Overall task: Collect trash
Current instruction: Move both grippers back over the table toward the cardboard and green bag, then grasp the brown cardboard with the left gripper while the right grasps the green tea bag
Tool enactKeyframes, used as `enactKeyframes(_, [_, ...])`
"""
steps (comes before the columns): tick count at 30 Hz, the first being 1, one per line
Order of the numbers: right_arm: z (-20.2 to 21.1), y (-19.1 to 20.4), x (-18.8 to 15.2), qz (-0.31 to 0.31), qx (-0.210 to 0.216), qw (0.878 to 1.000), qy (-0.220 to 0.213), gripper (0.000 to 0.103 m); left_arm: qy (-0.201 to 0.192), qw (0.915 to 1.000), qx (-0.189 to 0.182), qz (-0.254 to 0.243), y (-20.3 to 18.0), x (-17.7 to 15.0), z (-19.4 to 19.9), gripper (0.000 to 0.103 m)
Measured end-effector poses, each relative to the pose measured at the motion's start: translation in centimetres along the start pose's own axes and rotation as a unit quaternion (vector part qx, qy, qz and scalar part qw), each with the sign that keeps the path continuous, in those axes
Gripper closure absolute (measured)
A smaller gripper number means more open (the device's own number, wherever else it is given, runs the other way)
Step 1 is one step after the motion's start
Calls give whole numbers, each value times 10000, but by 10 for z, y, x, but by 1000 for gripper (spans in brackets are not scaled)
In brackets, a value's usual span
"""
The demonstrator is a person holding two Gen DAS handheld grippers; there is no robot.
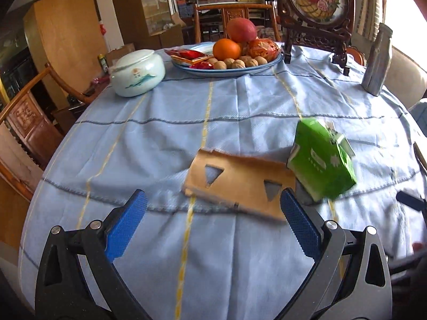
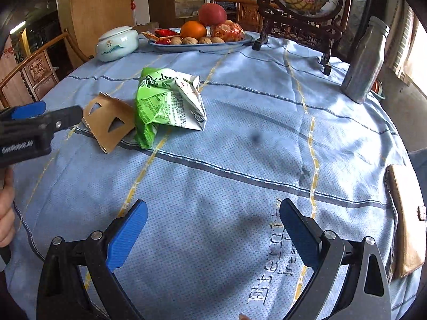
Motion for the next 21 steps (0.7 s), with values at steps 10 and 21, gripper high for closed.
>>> enactKeyframes(10, [-8, -2, 1, -110, 104, 9999, 31, 4, 413, 9980, -325, 344, 2, 32, -55, 7])
enactKeyframes(21, [-8, -1, 1, -110, 97, 9999, 32, 4, 944, 9955, -66, 76, 68, -43, -4, 6])
Point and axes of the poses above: each gripper's, at about its wrist camera, not at the fingertips, and z roughly against the way its jaws point, y to its left, x to its top, the point moved 3 cm from there along -z, roughly the way its jaws point, and after that the axes turned 15 degrees about -x, right-handed, at the moved point
